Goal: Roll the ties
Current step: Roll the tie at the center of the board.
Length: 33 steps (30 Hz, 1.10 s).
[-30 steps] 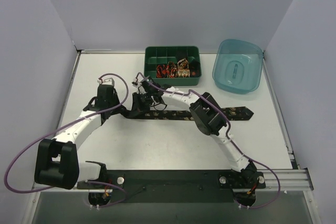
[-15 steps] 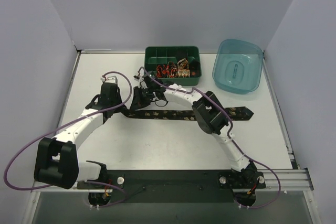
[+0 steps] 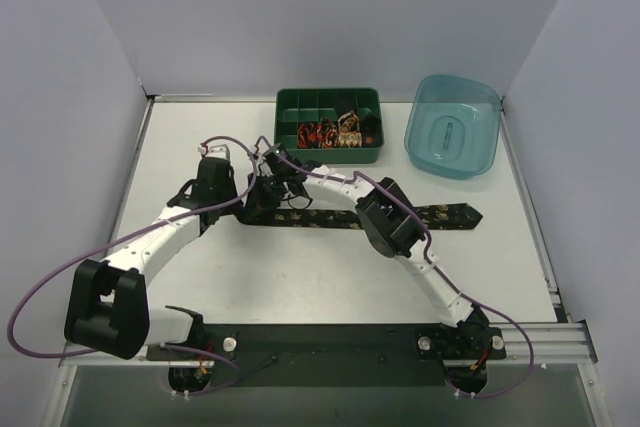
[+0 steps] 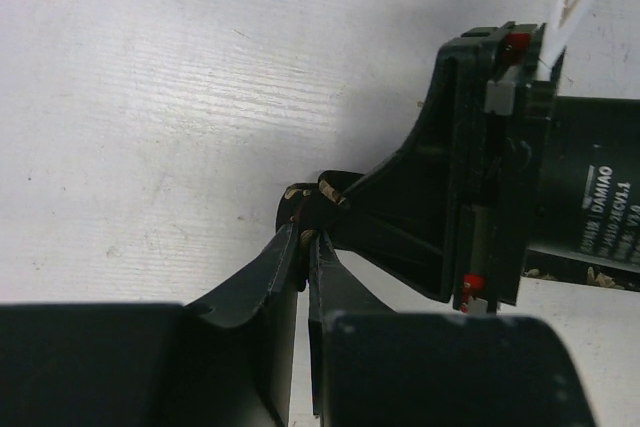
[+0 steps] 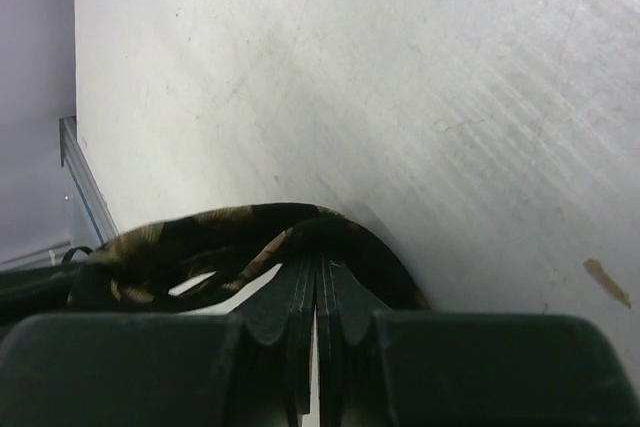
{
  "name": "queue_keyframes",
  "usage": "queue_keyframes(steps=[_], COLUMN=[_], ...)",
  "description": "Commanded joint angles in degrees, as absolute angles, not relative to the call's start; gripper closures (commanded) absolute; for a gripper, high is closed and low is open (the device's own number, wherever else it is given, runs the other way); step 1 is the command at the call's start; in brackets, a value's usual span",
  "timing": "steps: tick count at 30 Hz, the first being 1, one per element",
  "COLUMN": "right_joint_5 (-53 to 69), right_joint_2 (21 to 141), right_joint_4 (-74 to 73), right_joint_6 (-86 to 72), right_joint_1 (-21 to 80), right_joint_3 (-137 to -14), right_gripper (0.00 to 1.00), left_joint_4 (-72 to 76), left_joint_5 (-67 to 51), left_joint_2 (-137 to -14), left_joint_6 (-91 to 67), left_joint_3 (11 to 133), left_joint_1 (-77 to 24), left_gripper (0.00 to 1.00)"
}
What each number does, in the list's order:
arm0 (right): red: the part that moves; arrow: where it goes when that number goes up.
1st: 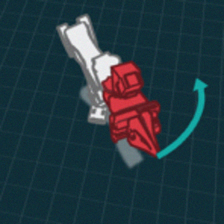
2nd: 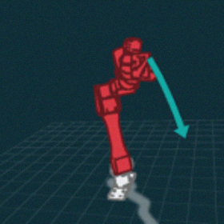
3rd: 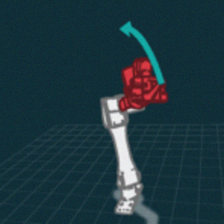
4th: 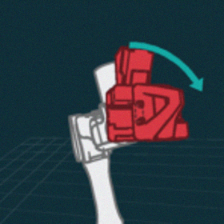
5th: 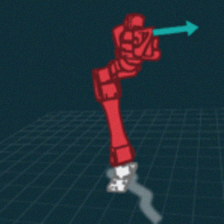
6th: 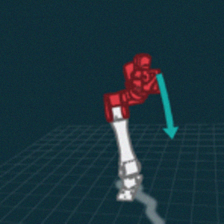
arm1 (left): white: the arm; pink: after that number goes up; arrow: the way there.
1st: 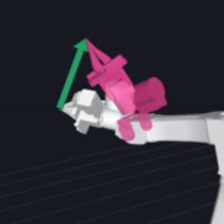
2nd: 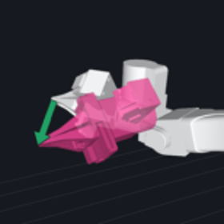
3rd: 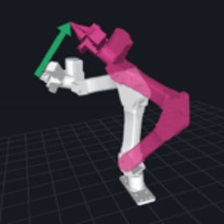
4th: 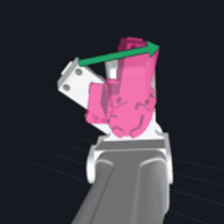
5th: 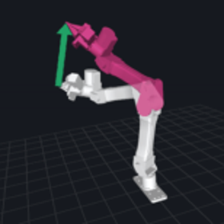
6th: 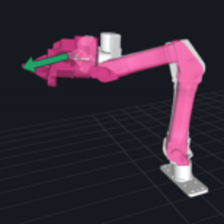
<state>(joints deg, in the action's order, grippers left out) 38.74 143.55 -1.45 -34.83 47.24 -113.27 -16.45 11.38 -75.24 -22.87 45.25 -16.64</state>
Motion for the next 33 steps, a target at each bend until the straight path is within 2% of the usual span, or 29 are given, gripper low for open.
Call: queue_keyframes(steps=[1, 10, 23, 33], right_joint_5=[38.2, 39.1, 36.5, 33.6], right_joint_2=[145.3, 145.6, 131.6, 124.5], right_joint_4=[-2.3, -2.5, -2.5, -4.7], right_joint_6=[-36.0, -35.8, -32.4, -29.2], right_joint_1=[47.4, 47.5, 47.0, 44.7], right_joint_3=[-116.6, -116.5, -105.5, -98.3], right_gripper=[1.0, 1.0, 1.0, 1.0], left_joint_4=[-15.6, -13.7, -16.9, -15.6], left_joint_5=[10.8, 9.7, 15.9, 15.1], left_joint_2=[-75.1, -78.7, -78.7, -80.2], left_joint_6=[-23.5, -25.4, -25.2, -25.4], left_joint_3=[48.2, 48.9, 50.0, 50.6], left_joint_1=[-17.9, -21.1, -21.9, -22.8], left_gripper=[1.0, 1.0, 1.0, 1.0])
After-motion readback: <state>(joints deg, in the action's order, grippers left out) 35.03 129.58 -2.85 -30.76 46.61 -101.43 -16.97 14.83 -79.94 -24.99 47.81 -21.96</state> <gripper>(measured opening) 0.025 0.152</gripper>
